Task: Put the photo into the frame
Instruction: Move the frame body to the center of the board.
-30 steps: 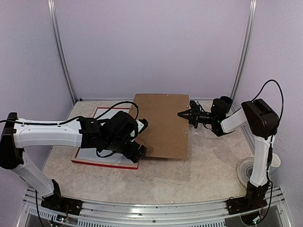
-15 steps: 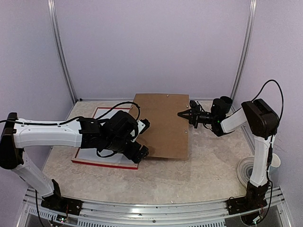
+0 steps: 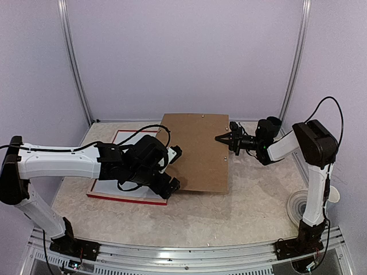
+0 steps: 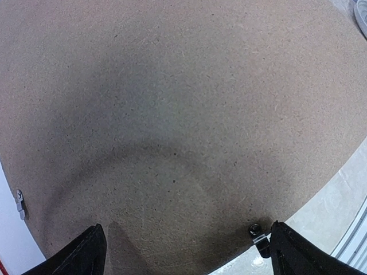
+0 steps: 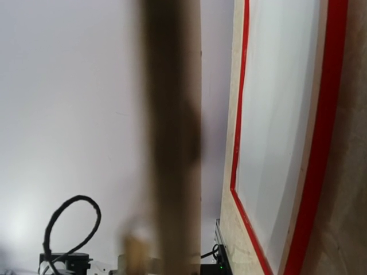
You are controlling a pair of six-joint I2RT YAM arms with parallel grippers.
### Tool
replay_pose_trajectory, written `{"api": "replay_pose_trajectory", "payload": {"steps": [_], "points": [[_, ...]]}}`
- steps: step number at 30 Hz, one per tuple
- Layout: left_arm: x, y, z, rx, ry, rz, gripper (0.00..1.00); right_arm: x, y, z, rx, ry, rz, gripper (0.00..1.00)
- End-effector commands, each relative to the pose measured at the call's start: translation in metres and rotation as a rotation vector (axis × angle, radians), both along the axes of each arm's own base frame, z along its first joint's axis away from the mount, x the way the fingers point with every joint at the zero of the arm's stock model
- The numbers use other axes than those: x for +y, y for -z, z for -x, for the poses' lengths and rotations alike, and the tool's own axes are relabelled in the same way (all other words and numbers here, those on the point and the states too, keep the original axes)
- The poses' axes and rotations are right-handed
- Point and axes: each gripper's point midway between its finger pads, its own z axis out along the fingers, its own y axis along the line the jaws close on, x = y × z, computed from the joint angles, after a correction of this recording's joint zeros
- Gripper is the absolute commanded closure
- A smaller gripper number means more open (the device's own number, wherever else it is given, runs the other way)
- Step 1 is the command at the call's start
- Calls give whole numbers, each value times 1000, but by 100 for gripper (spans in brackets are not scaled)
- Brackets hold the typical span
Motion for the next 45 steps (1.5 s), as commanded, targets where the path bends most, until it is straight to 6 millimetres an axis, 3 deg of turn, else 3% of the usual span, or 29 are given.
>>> {"api": "replay_pose_trajectory", "payload": {"steps": [1, 20, 26, 35, 39, 45], "points": [[7, 13, 1, 20, -5, -49, 3, -3, -16, -1, -74, -10, -27, 100], [29, 2, -15, -14, -95, -22, 3, -3, -12, 0, -66, -12, -34, 100], [31, -11, -20, -31, -113, 34, 3, -3, -7, 1, -56, -12, -32, 100], [49, -32, -33, -38, -167, 131, 1, -3, -4, 1, -48, -17, -43, 100], [77, -33, -53, -50, -307, 140, 1, -3, -5, 1, -51, -17, -45, 100], [162, -21, -99, 1, -668, 276, 1, -3, 0, 4, -46, -21, -41, 100]]}}
